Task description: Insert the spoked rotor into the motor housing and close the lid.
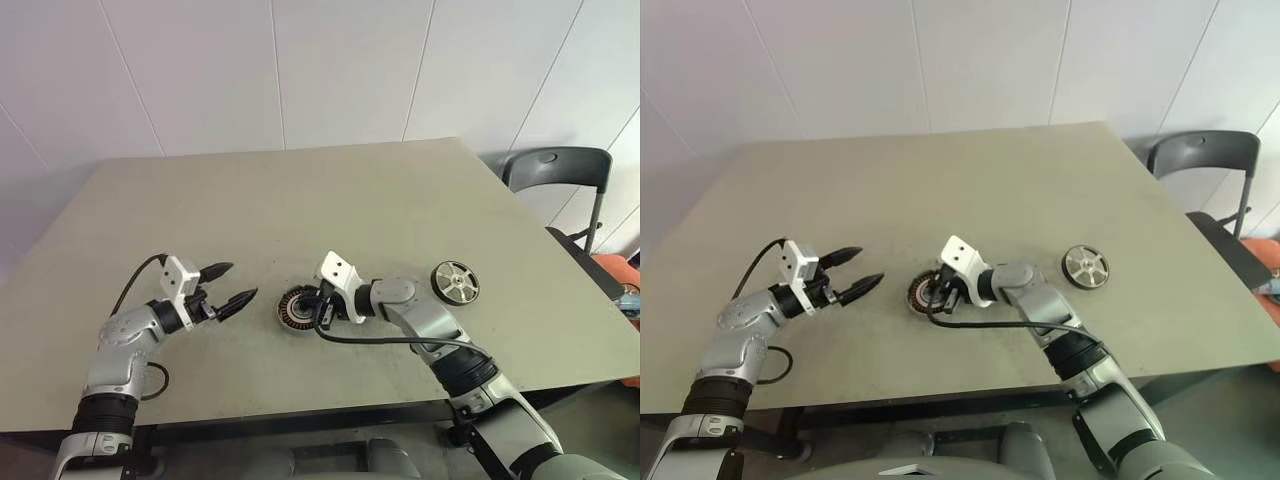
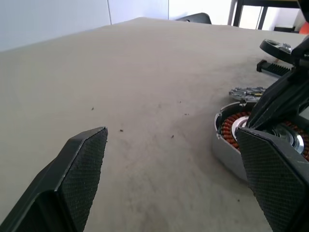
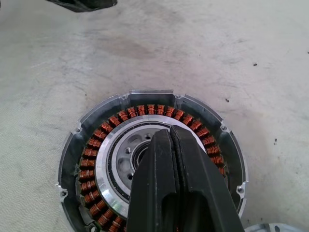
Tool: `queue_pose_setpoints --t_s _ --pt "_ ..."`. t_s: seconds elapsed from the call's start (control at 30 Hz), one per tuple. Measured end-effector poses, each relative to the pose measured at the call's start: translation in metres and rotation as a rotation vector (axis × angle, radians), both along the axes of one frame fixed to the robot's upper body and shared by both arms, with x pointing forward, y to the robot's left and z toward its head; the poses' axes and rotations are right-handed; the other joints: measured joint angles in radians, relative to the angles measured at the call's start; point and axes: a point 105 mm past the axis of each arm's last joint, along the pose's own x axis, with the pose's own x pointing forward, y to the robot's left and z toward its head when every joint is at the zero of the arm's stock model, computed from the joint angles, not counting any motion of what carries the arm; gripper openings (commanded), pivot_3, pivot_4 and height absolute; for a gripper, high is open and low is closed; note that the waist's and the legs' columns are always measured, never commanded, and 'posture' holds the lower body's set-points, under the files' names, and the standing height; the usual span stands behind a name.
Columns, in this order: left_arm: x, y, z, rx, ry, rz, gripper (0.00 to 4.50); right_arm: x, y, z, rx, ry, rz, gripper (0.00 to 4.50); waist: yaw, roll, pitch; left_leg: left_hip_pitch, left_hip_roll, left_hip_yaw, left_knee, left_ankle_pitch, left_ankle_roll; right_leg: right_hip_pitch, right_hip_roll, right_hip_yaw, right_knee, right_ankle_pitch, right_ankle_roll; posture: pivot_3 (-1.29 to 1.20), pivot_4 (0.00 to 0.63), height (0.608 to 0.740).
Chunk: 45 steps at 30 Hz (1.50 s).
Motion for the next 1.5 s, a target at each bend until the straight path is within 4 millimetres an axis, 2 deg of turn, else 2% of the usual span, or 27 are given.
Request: queue_pose_setpoints --t_s 0.13,0.23,0.5,0.63,0.77,0.8,0.93,1.03,1.13,1.23,1.33,1.43,1.47,1.5 --pt "-0.009 0.008 -0.013 0.003 0.003 0.009 4.5 -0.004 -0.002 -0.002 -0.003 0.045 0.017 0.03 0.001 0.0 0.0 0.0 0.0 0.0 0.0 0.0 0.0 0.0 0.0 0.0 0.0 0.0 0.0 0.0 0.0 0.74" --pt "-0.014 0.007 -0.02 -0.006 0.006 0.004 4.5 -0.004 -0.003 -0.002 0.008 0.077 0.011 0.03 0.003 0.0 0.0 0.0 0.0 0.0 0.0 0.0 0.0 0.0 0.0 0.0 0.0 0.0 0.0 0.0 0.0 0.74" --pt "-0.017 0.003 -0.017 -0.004 -0.021 -0.008 4.5 -0.001 -0.004 0.001 0.058 0.107 -0.023 0.03 0.005 0.0 0.0 0.0 0.0 0.0 0.0 0.0 0.0 0.0 0.0 0.0 0.0 0.0 0.0 0.0 0.0 0.74" --pt "-0.016 -0.003 -0.008 -0.006 -0.03 -0.022 4.5 0.001 -0.006 0.012 0.14 0.123 -0.028 0.03 0.005 0.0 0.0 0.0 0.0 0.0 0.0 0.0 0.0 0.0 0.0 0.0 0.0 0.0 0.0 0.0 0.0 0.74" --pt "-0.018 -0.008 0.0 -0.021 -0.028 -0.037 4.5 -0.003 -0.013 0.036 0.28 0.124 -0.009 0.03 0.005 0.0 0.0 0.0 0.0 0.0 0.0 0.0 0.0 0.0 0.0 0.0 0.0 0.0 0.0 0.0 0.0 0.74" --pt "-0.019 -0.01 0.003 -0.024 -0.027 -0.043 4.5 -0.002 -0.02 0.043 0.321 0.127 -0.03 0.03 0.005 0.0 0.0 0.0 0.0 0.0 0.0 0.0 0.0 0.0 0.0 0.0 0.0 0.0 0.0 0.0 0.0 0.74" --pt "-0.02 -0.013 0.005 -0.025 -0.018 -0.043 4.5 0.002 -0.047 0.049 0.403 0.166 -0.144 0.03 0.007 0.0 0.0 0.0 0.0 0.0 0.0 0.0 0.0 0.0 0.0 0.0 0.0 0.0 0.0 0.0 0.0 0.74" --pt "-0.022 -0.017 0.002 -0.028 0.0 -0.054 4.5 -0.002 -0.082 0.047 0.494 0.267 -0.262 0.03 0.009 0.001 0.0 -0.001 0.0 0.0 0.0 0.0 0.0 0.001 0.0 0.0 -0.001 0.0 0.0 0.0 0.0 0.74" --pt "-0.022 -0.024 0.0 -0.037 0.007 -0.071 4.5 -0.012 -0.122 0.038 0.589 0.388 -0.413 0.03 0.009 0.001 0.0 -0.002 0.0 0.0 0.0 0.0 0.001 0.001 -0.001 0.0 -0.002 0.0 0.0 0.0 0.0 0.74" --pt "-0.02 -0.032 0.0 -0.053 0.005 -0.091 4.5 -0.02 -0.149 0.033 0.688 0.485 -0.534 0.03 0.006 0.001 0.0 -0.001 0.001 0.0 0.0 0.0 0.001 0.0 0.0 0.0 -0.002 0.0 0.0 0.0 0.0 0.74" --pt "-0.018 -0.041 0.001 -0.063 -0.001 -0.111 4.5 -0.028 -0.17 0.027 0.743 0.577 -0.656 0.03 0.007 0.001 0.0 -0.001 0.003 0.002 0.0 0.0 0.001 0.001 0.0 0.0 -0.002 -0.002 0.003 0.0 0.0 0.74" --pt "-0.016 -0.046 -0.001 -0.067 0.008 -0.113 4.5 -0.044 -0.187 0.011 0.768 0.694 -0.765 0.03 0.008 0.002 0.0 -0.001 0.004 0.002 0.0 0.0 0.001 0.001 0.0 0.0 -0.002 -0.002 0.003 0.0 0.0 0.74" --pt "-0.016 -0.048 -0.003 -0.066 0.02 -0.119 4.5 -0.047 -0.194 0.009 0.779 0.72 -0.801 0.42 0.008 0.002 0.0 -0.001 0.004 0.003 0.001 0.0 0.001 0.001 0.0 0.001 -0.002 -0.002 0.004 0.0 0.0 0.74" --pt "-0.015 -0.051 -0.003 -0.064 0.024 -0.127 4.5 -0.049 -0.198 0.009 0.791 0.731 -0.819 0.6 0.007 0.002 0.0 -0.001 0.004 0.003 0.001 0.0 0.001 0.001 0.0 0.001 -0.002 -0.002 0.004 0.0 0.0 0.74"
